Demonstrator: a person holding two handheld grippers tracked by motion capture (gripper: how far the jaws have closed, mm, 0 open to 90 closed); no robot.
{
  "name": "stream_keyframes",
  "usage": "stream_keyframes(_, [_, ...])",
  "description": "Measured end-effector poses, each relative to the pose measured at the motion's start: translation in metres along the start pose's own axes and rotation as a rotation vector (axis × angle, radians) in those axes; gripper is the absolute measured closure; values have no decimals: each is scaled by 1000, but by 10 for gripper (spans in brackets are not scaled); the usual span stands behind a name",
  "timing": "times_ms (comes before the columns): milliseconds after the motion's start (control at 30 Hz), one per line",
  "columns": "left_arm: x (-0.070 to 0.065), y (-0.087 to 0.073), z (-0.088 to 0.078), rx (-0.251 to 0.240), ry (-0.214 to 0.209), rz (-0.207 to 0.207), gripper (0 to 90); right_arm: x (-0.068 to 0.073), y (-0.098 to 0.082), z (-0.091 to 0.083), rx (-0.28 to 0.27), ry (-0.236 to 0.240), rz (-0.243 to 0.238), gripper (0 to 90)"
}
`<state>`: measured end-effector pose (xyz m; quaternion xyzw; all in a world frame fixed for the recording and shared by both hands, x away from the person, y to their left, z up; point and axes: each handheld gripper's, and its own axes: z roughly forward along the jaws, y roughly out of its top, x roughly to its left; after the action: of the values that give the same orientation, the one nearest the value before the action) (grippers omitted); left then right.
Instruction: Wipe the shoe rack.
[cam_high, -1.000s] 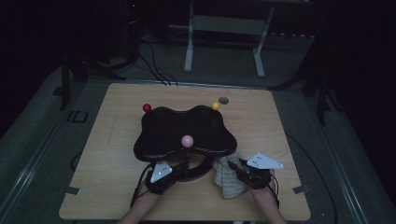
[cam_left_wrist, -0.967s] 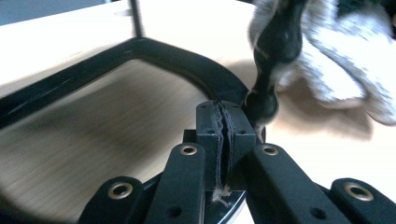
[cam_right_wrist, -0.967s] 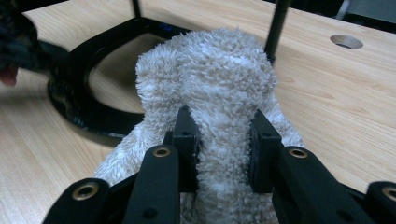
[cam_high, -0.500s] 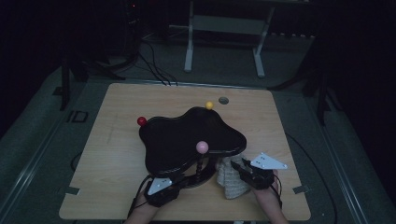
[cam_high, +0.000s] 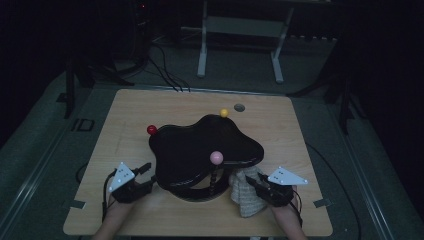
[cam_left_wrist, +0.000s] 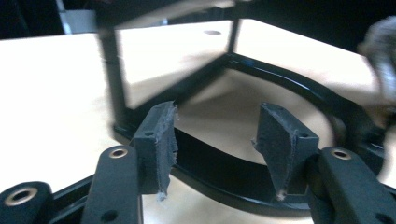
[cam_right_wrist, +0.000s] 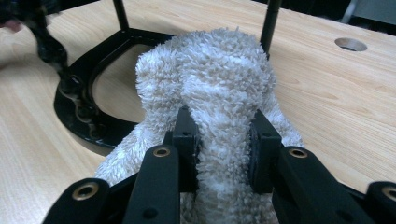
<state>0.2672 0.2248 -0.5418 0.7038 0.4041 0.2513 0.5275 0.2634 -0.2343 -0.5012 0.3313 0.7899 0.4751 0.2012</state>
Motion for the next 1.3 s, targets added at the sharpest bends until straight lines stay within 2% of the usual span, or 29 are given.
stream_keyframes(67, [14, 3, 8, -3, 2, -13, 444, 3, 0, -1, -1, 8, -2, 702])
stream_keyframes(100, [20, 5, 12, 3, 28, -8, 443, 5, 1, -1, -2, 12, -6, 702])
stream_keyframes(167, [29, 9, 20, -3, 32, -16, 443, 7, 1, -2, 1, 18, -10, 702])
stream_keyframes(200, [33, 11, 25, 0, 52, -14, 443, 8, 1, -2, 0, 22, -11, 702])
stream_keyframes(300, [40, 14, 39, 16, 54, -2, 443, 14, 1, -6, -7, 37, -16, 702])
stream_keyframes(400, [44, 15, 47, 19, 40, -8, 429, 19, 2, -10, -13, 51, -16, 702])
stream_keyframes(433, [45, 16, 54, 24, 38, 0, 429, 21, 2, -12, -18, 59, -19, 702])
stream_keyframes(533, [47, 17, 63, 38, 34, 7, 434, 37, 11, -24, -60, 106, -30, 702])
stream_keyframes(600, [48, 18, 65, 39, 26, 10, 482, 42, 16, -28, -80, 118, -40, 702])
stream_keyframes(633, [48, 19, 69, 46, 23, 21, 482, 46, 21, -32, -102, 134, -46, 702])
stream_keyframes(667, [48, 19, 70, 45, 14, 20, 542, 53, 31, -38, -151, 155, -57, 701])
stream_keyframes(733, [49, 19, 72, 41, 9, 22, 565, 59, 41, -42, -194, 176, -67, 700])
stream_keyframes(767, [49, 19, 73, 39, 23, 26, 610, 62, 46, -43, -212, 185, -75, 700])
stream_keyframes(800, [49, 19, 73, 38, 29, 26, 644, 64, 51, -41, -236, 187, -82, 698])
stream_keyframes(867, [51, 19, 72, 36, 35, 7, 727, 66, 57, -35, -245, 179, -85, 682])
stream_keyframes(933, [50, 19, 72, 39, 41, 9, 732, 69, 60, -24, -246, 152, -94, 625])
stream_keyframes(1000, [50, 19, 72, 43, 44, 11, 736, 71, 62, -14, -244, 156, -92, 558])
stream_keyframes(1100, [48, 18, 71, 38, 53, 8, 741, 79, 64, -4, -241, 130, -126, 491])
stream_keyframes(1233, [47, 17, 68, 36, 53, -2, 741, 81, 63, 4, -217, 131, -108, 468])
stream_keyframes(1300, [45, 17, 66, 41, 45, 4, 742, 81, 60, 14, -162, 146, -98, 443])
